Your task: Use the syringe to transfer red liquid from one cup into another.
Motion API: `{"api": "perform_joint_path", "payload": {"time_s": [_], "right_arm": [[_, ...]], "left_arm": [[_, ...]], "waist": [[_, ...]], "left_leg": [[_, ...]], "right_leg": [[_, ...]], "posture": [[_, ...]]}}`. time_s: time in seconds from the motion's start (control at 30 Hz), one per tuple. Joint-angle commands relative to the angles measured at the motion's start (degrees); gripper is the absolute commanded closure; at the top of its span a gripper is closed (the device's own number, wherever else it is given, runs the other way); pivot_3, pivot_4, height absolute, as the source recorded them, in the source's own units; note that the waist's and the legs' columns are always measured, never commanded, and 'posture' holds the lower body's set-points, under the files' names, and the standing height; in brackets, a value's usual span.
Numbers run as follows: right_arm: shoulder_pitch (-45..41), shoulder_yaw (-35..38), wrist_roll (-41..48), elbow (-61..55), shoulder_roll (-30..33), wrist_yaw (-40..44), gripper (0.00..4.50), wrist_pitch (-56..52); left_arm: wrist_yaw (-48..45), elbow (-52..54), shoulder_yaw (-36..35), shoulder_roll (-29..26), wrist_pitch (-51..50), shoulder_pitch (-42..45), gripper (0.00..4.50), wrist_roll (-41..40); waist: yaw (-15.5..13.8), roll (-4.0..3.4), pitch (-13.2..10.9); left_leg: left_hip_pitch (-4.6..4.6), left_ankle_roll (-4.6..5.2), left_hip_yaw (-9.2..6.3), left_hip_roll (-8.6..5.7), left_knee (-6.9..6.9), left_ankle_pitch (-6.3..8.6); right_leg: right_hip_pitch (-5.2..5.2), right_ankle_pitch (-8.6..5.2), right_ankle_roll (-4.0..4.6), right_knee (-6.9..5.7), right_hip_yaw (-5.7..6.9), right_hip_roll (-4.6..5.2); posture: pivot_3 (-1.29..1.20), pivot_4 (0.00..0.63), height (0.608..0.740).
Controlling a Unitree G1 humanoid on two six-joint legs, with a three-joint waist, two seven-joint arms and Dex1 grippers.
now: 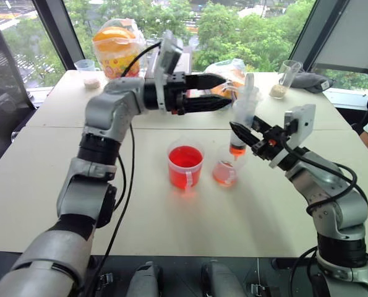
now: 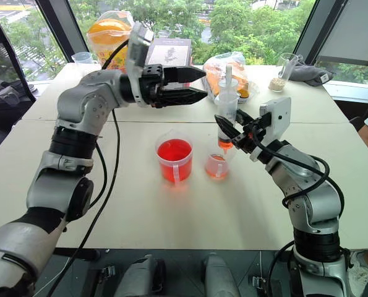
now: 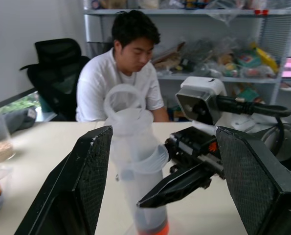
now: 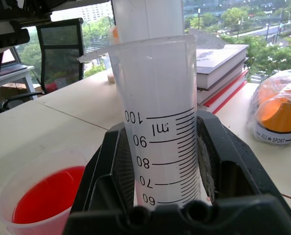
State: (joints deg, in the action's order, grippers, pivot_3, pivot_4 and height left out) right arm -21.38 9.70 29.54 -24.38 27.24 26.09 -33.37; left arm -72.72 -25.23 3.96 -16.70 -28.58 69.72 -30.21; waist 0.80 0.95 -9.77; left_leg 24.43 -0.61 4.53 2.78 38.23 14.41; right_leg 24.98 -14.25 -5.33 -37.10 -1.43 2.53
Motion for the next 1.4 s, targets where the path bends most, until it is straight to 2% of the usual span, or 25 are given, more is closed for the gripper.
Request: {"api": "perform_joint_path", "payload": {"time_s": [0.03,0.47,0.57,0.63,0.73,0.77,1.4], "right_arm": [[-0.3,0.63,0.31,-2.13,-0.33,-0.51,3.13,1.33],[-0.92,-0.81,0.89,-3.67,-0.23,-0.83,3.13,0.35],[-1.06,-1.05,0.88,-3.84,-0.26,-0.96,3.13,0.22],[-1.16,-1.13,0.96,-3.9,-0.24,-1.04,3.13,0.15],[-1.27,-1.28,0.98,-4.19,-0.05,-1.13,3.13,-0.02],[-1.36,-1.36,0.98,-4.38,0.07,-1.16,3.13,-0.16],[-10.58,3.2,7.32,-8.15,2.75,-3.62,3.13,-7.75]], "left_arm": [[-2.19,-1.11,0.89,1.43,2.44,2.52,1.08,1.31],[-3.23,-11.21,1.22,8.17,8.4,6.29,1.08,5.4],[-3.83,-12.32,1.27,8.88,8.68,6.59,1.88,5.73],[-4.37,-12.64,1.17,9.18,8.55,6.63,2.86,5.96],[-4.63,-12.95,1.33,9.58,8.9,6.5,4.13,6.68],[-4.75,-12.98,1.34,9.69,8.92,6.38,4.42,6.8],[-4.69,-17.29,3.07,12.09,12.82,2.67,4.42,11.88]], "waist": [[-0.01,0.0,0.0],[0.02,0.02,-0.01],[0.07,0.02,-0.01],[0.04,0.02,-0.01],[-0.06,0.02,-0.01],[-0.07,0.02,-0.01],[-0.09,0.02,-0.01]], "left_leg": [[0.0,0.0,0.0,0.0,0.0,0.0],[0.03,0.02,-0.02,0.0,0.0,0.01],[0.02,0.02,-0.04,0.0,0.0,0.01],[0.02,0.02,-0.05,0.0,0.0,0.01],[0.03,0.02,-0.05,0.0,0.0,0.01],[0.04,0.02,-0.05,0.0,0.0,0.01],[0.04,0.02,-0.06,-0.01,0.0,0.01]], "right_leg": [[0.0,0.0,0.0,0.0,0.0,0.0],[0.0,-0.01,0.0,0.04,0.0,0.0],[0.0,-0.01,0.0,0.03,0.0,-0.01],[0.0,-0.01,0.0,0.02,0.0,-0.02],[0.0,-0.01,0.0,0.03,0.0,-0.02],[0.0,-0.01,0.0,0.04,0.0,-0.01],[0.0,-0.01,0.0,0.04,0.0,0.0]], "posture": [[0.0,0.15,0.74],[0.0,0.15,0.74],[0.0,0.15,0.74],[0.0,0.15,0.74],[0.0,0.15,0.74],[0.0,0.15,0.74],[0.0,0.15,0.74]]}}
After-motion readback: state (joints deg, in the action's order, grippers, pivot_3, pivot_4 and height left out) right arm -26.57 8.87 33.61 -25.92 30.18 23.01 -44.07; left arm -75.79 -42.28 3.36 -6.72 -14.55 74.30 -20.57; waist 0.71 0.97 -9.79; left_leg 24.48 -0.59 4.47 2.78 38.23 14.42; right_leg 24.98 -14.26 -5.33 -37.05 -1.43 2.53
